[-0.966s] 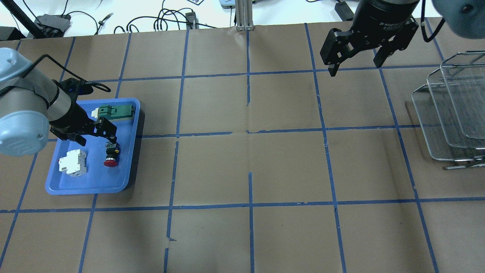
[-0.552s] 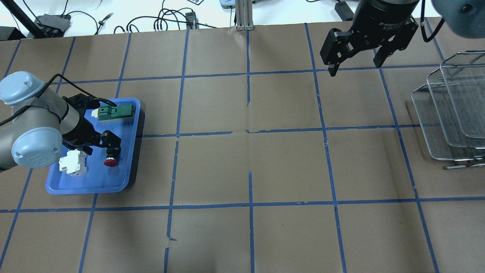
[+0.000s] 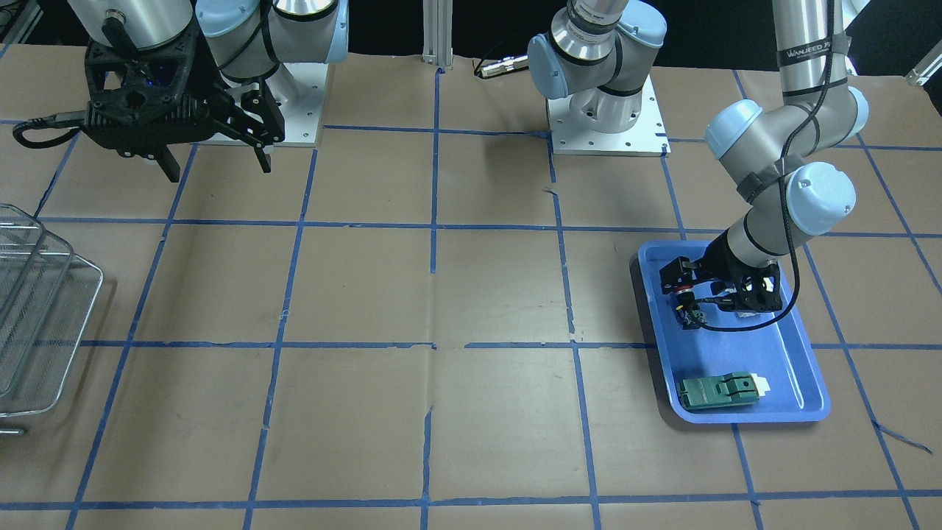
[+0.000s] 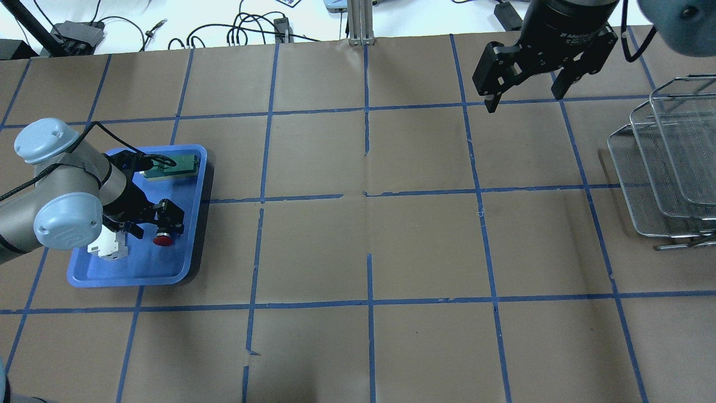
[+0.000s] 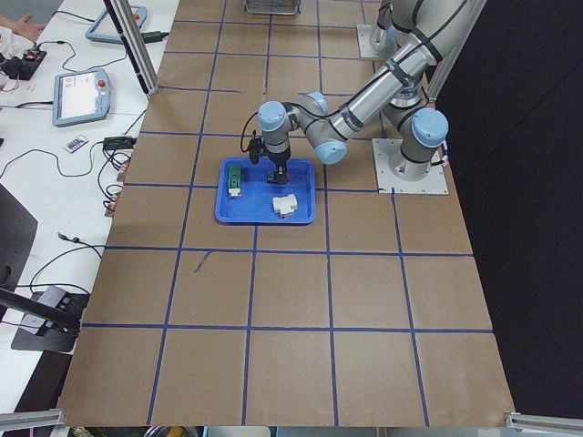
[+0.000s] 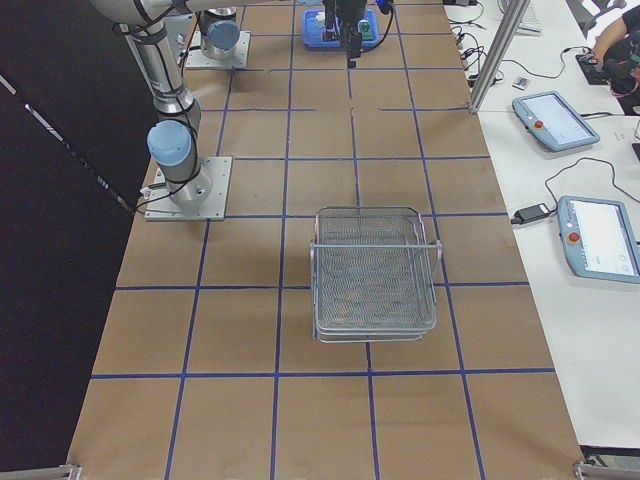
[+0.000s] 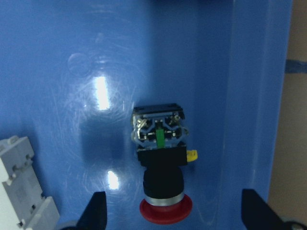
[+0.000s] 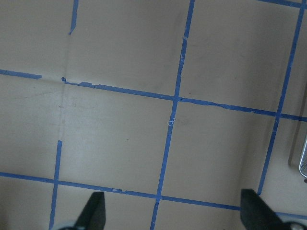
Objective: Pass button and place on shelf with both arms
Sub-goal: 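Lower the left gripper over the red push button and close on it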
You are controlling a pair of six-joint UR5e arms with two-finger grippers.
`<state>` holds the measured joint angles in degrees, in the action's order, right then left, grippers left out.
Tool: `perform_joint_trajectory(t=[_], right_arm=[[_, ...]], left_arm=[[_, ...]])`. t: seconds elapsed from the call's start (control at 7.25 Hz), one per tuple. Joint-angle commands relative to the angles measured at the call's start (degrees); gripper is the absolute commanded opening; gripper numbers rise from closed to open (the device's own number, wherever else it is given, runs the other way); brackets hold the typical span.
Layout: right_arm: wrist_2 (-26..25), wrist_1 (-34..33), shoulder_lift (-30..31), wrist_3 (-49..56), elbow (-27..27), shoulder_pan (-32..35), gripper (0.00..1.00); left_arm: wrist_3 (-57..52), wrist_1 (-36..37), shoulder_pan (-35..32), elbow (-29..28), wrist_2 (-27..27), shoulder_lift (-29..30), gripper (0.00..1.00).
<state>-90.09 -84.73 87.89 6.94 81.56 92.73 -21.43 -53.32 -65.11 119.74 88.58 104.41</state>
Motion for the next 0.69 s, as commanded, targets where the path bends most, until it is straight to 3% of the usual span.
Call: perform_joint_trajectory(t=[0.0, 0.14, 0.55], right_arm=[[0.0, 0.0, 0.0, 0.0, 0.0, 0.0, 1.00], [0.0, 0.0, 0.0, 0.0, 0.1, 0.0, 1.00], [0.0, 0.0, 0.0, 0.0, 0.1, 0.0, 1.00]], left_arm=[[0.4, 0.7, 0.1, 0.1, 0.2, 1.1, 0.89], [-0.2, 0.7, 0.1, 0.1, 0.2, 0.8, 0.76], [-1.7, 0.6, 0.1, 0.2, 0.3, 0.9, 0.00]])
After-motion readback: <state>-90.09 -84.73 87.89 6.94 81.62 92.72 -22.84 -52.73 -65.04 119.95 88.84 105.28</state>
